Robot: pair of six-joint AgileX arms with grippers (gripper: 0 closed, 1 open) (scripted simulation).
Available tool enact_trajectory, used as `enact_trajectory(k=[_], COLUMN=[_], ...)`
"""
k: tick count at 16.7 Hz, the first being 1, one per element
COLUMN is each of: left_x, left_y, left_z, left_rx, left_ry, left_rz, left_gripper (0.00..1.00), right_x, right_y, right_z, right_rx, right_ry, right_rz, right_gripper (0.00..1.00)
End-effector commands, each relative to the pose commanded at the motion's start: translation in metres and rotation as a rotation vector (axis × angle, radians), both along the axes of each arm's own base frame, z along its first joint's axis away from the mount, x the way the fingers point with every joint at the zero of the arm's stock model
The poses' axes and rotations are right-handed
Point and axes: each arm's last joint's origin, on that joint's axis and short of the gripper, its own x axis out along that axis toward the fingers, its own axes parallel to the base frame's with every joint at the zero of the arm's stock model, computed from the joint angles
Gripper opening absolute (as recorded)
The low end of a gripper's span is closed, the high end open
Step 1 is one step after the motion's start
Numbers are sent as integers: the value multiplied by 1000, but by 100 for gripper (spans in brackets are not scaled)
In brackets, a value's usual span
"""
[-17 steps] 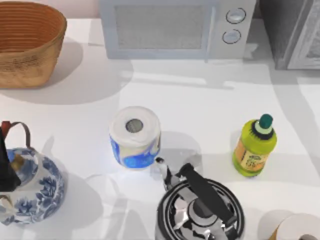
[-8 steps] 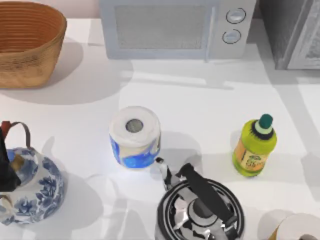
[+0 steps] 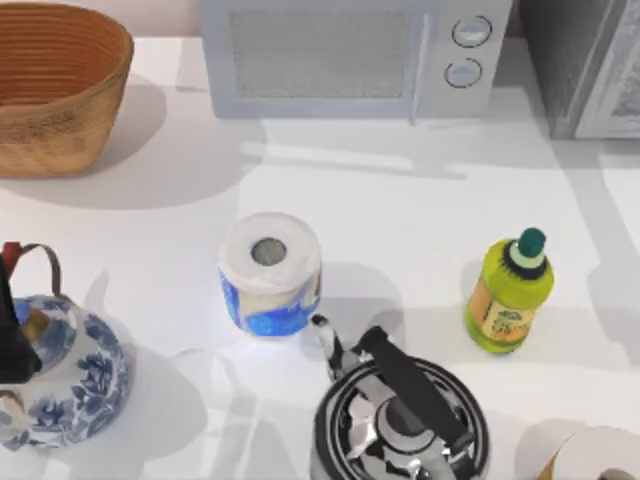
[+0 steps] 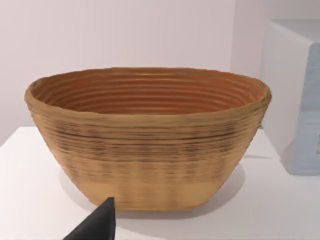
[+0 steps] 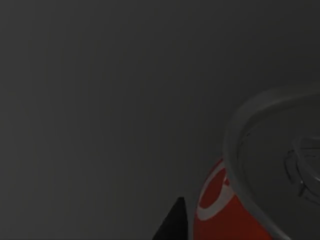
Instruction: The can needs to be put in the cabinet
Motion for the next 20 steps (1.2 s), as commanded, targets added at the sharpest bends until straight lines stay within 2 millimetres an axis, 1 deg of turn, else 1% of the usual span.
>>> enact_trajectory(k=[5,18,19,20], left_x=[0,0,0,0], left_y=[0,0,0,0], left_z=[0,0,0,0], left_rx=[0,0,0,0], left_ry=[0,0,0,0], left_rz=[0,0,0,0], left_gripper=[100,100,100,100], right_x=[1,1,1,1], right_y=[0,0,0,0], right_z=[0,0,0,0], right_rx=[0,0,0,0], right_ry=[1,1,1,1], right_rz=[-1,-1,-1,-1], right_gripper=[0,98,100,100])
